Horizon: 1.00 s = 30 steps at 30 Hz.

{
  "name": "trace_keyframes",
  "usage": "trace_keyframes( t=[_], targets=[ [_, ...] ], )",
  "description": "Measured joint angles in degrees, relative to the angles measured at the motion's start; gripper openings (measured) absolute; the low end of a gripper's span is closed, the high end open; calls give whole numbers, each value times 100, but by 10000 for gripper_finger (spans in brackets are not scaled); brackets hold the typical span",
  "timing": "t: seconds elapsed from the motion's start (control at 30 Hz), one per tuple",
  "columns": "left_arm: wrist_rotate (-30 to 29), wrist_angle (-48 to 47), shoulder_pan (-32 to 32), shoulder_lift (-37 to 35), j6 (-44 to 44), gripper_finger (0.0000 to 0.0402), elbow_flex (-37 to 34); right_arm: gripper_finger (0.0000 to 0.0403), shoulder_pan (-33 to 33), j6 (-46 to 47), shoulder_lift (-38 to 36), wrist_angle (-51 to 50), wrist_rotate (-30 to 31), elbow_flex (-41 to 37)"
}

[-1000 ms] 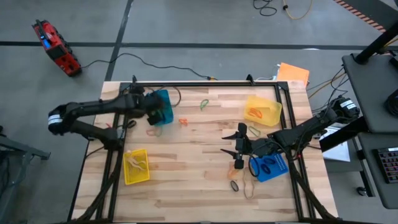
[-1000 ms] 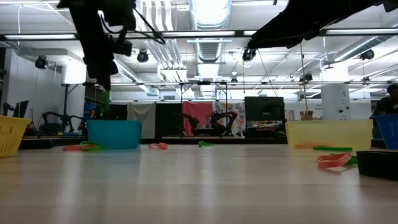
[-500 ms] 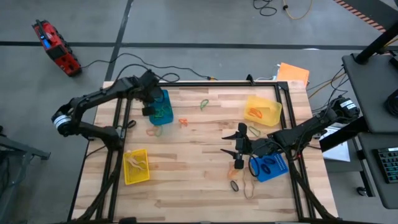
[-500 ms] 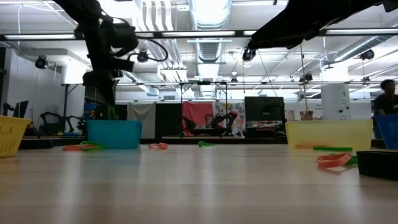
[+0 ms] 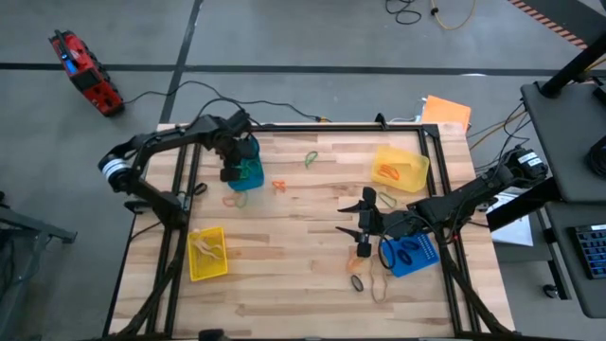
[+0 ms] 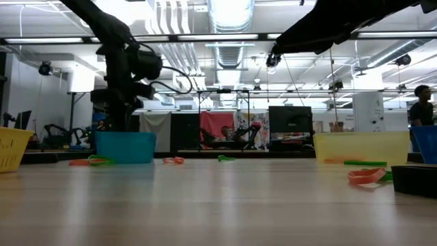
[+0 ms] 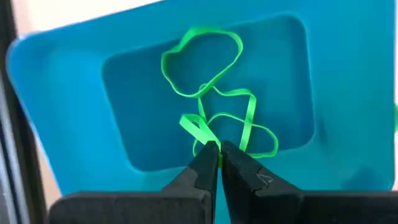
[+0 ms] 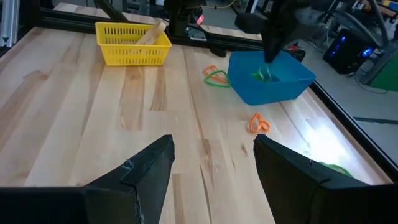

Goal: Sort rubber bands into baskets
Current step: Put the green rubber band into the top blue bin, then put the green rubber band into the light blue bin

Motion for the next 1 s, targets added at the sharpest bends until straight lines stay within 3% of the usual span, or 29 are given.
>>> trace_keyframes(
  t=[0.37,0.8,1.0],
  targets=[
    [-45,371,9,158,-290,14,0,217,-2,-1,0,0,-3,-1],
    [-451,391,7,27,-558,152,61,217,0,0,0,0,-44,-1],
    [-186,-119,-11,14,-933,184,563,217,0,48,0,0,-44,-2]
  ],
)
